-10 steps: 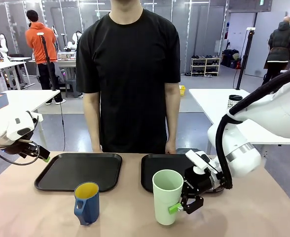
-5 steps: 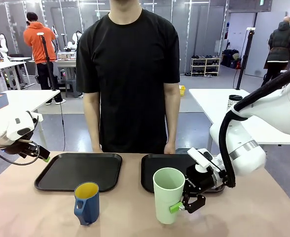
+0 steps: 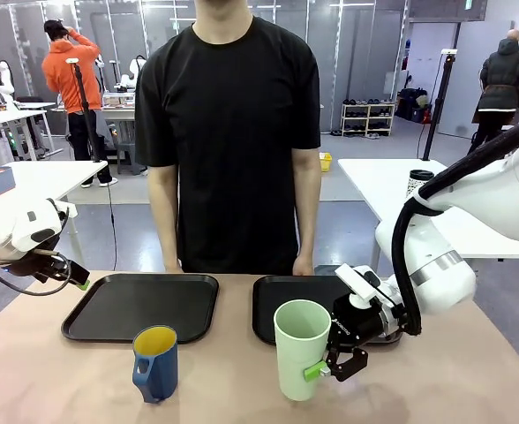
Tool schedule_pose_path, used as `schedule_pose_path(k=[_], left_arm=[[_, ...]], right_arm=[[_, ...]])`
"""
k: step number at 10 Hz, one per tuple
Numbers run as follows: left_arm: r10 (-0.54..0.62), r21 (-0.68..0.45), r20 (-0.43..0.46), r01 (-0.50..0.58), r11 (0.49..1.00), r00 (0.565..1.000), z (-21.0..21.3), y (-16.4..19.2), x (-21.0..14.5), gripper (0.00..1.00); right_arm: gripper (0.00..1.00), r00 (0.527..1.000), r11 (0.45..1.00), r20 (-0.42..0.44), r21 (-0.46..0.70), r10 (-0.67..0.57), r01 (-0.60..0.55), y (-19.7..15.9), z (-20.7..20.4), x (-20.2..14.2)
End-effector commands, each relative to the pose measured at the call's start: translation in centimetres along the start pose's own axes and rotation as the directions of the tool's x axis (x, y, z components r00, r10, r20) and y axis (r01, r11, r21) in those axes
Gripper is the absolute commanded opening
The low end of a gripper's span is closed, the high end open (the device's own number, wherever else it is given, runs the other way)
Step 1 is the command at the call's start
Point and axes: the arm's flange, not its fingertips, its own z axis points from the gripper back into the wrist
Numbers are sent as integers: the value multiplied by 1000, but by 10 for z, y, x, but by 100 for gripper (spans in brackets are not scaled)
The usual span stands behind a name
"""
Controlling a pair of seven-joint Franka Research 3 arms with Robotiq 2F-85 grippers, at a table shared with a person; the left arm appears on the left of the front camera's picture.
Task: Sort and store the cups by type.
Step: Place the picked Reusable plastic cup into the Flat Tray indicated by the person.
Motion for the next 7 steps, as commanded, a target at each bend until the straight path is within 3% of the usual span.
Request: schedule_pose_path(k=[1, 7], left_arm=[[2, 0, 1, -2, 1000, 1000, 0, 1, 0, 100], [2, 0, 1, -2, 1000, 1000, 0, 1, 0, 100]], right_arm=[[62, 1000, 1000, 3, 3, 8, -8, -2, 1, 2], [62, 1000, 1000, 3, 3, 8, -8, -2, 1, 2]])
